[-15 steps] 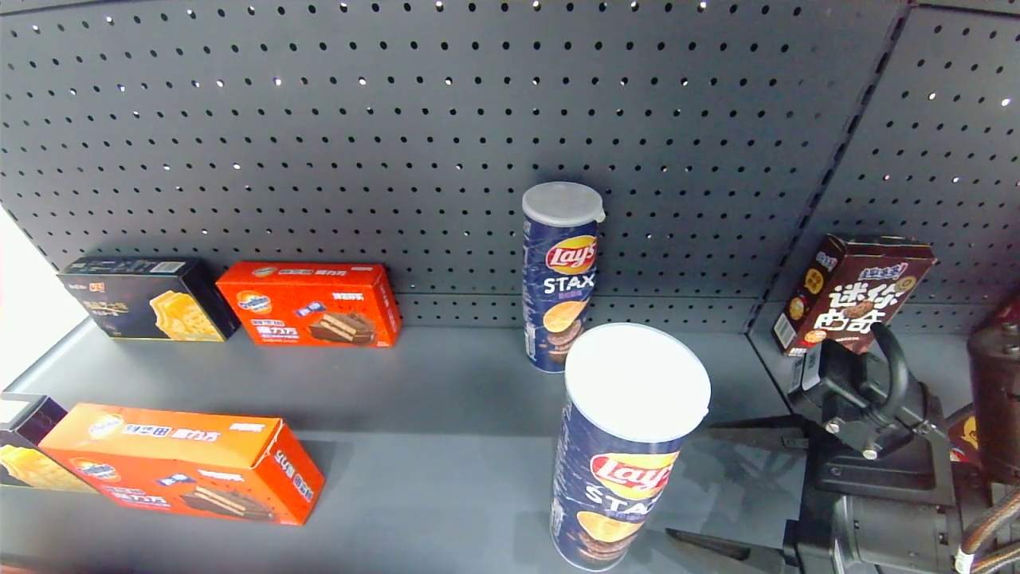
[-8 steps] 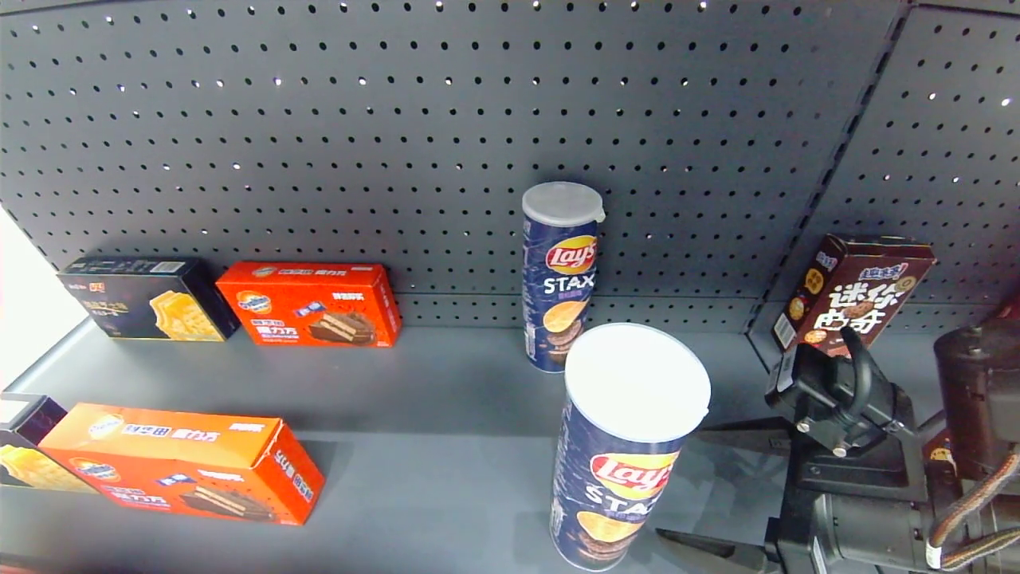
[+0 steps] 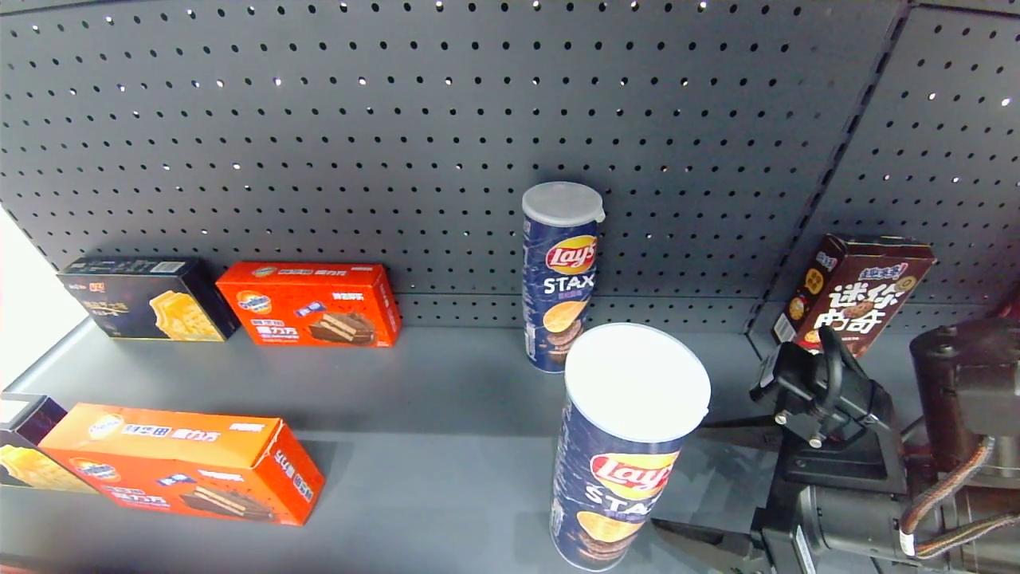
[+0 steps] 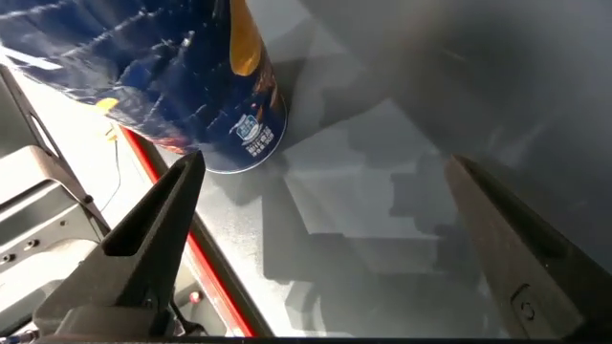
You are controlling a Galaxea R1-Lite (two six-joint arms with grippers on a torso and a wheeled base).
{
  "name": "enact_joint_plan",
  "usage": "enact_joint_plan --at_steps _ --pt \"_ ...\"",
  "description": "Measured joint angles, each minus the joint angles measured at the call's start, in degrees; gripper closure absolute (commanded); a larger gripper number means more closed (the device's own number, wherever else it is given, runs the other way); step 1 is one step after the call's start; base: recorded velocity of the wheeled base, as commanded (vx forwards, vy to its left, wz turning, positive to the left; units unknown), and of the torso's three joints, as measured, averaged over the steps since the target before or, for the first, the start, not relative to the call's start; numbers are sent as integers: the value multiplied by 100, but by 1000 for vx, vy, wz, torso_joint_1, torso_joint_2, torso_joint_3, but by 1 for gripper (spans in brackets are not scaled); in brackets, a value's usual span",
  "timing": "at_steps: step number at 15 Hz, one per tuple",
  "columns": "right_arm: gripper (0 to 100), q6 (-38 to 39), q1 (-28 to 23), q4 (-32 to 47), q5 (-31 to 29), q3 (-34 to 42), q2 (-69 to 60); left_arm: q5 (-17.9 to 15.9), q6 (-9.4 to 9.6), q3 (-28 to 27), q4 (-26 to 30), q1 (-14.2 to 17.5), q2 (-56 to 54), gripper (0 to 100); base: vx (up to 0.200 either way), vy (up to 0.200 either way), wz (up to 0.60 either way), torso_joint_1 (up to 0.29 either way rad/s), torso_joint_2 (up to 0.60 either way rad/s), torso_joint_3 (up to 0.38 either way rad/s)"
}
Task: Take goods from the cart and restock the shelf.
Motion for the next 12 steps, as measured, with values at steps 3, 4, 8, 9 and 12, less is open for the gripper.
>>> enact_joint_plan --at_steps 3,4,8,9,12 --pt "0 0 -6 -30 -9 -29 91 0 -1 0 0 -50 -4 0 0 0 0 0 0 0" --pt "0 2 -6 -39 -9 -62 140 -2 -1 0 0 -66 -4 0 0 0 0 0 0 0" --pt "0 2 13 -71 -11 -140 282 0 -1 0 0 -85 -12 0 0 0 0 0 0 0" --pt "0 2 17 -74 -11 -143 308 -2 -1 0 2 -85 -12 0 0 0 0 0 0 0" --pt "0 2 28 -77 -9 -148 373 -2 -4 0 2 -99 -15 0 0 0 0 0 0 0"
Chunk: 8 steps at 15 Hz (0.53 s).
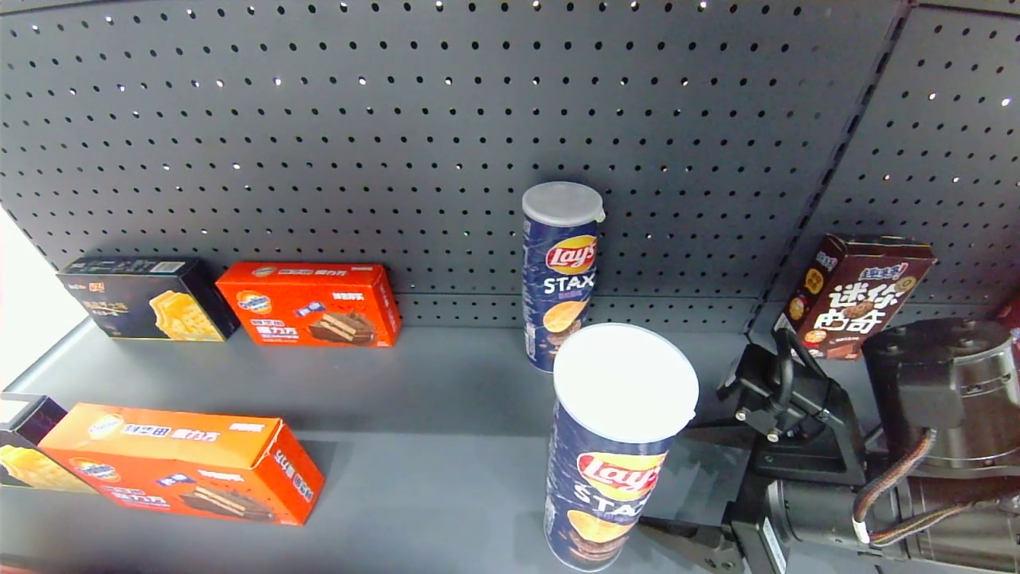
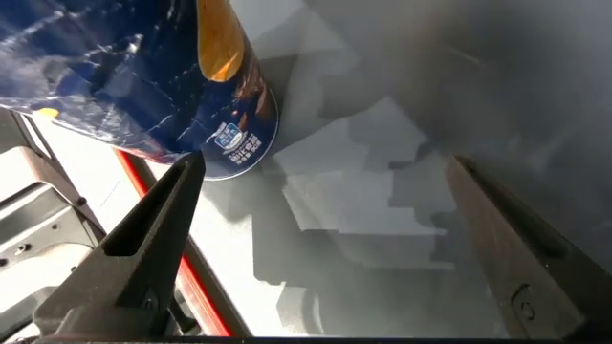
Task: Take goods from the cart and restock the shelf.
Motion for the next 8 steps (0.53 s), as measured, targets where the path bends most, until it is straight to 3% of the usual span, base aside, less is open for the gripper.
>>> enact_joint_plan --at_steps 8 --pt "0 0 2 -7 -7 -65 77 0 2 0 -2 -4 -28 0 0 0 0 0 0 0"
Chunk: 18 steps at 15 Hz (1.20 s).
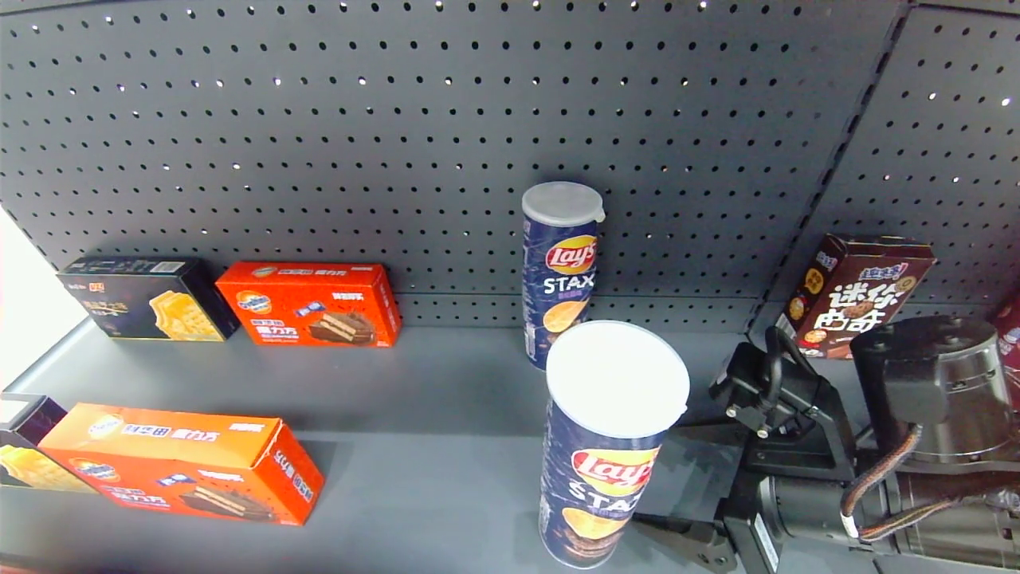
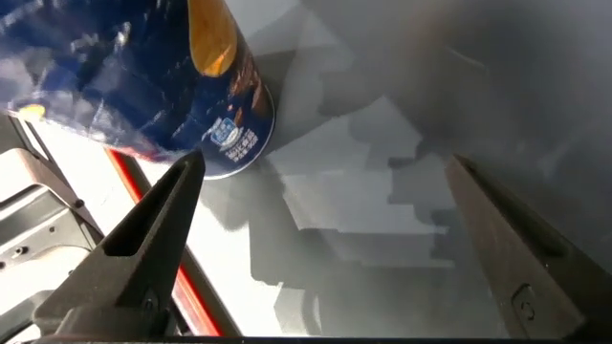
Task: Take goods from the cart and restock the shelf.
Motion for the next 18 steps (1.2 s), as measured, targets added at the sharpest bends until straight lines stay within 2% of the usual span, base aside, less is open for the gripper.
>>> enact_joint_plan --at_steps 18 --pt "0 -2 91 -83 0 -178 182 2 -10 0 2 -5 -5 0 0 0 0 0 0 0"
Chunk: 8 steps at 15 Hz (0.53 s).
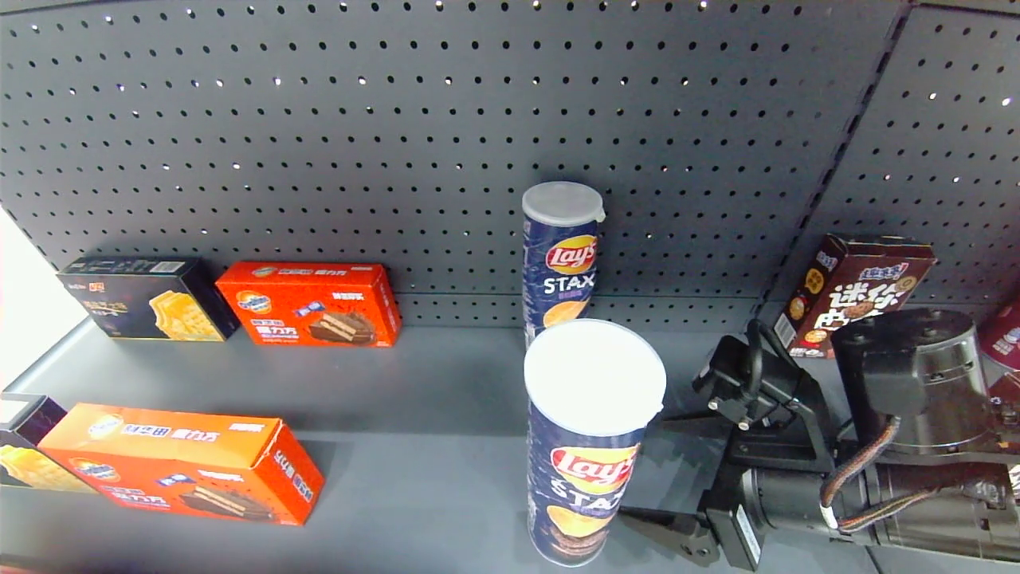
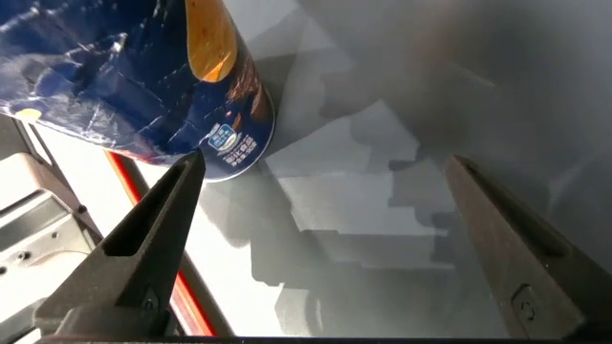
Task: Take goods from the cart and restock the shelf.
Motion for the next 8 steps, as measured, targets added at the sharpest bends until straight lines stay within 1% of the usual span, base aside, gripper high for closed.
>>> enact_joint_plan --at_steps 8 --pt "0 2 38 -17 2 -37 46 -2 -1 0 -2 5 0 0 0 0 0 0 0 0"
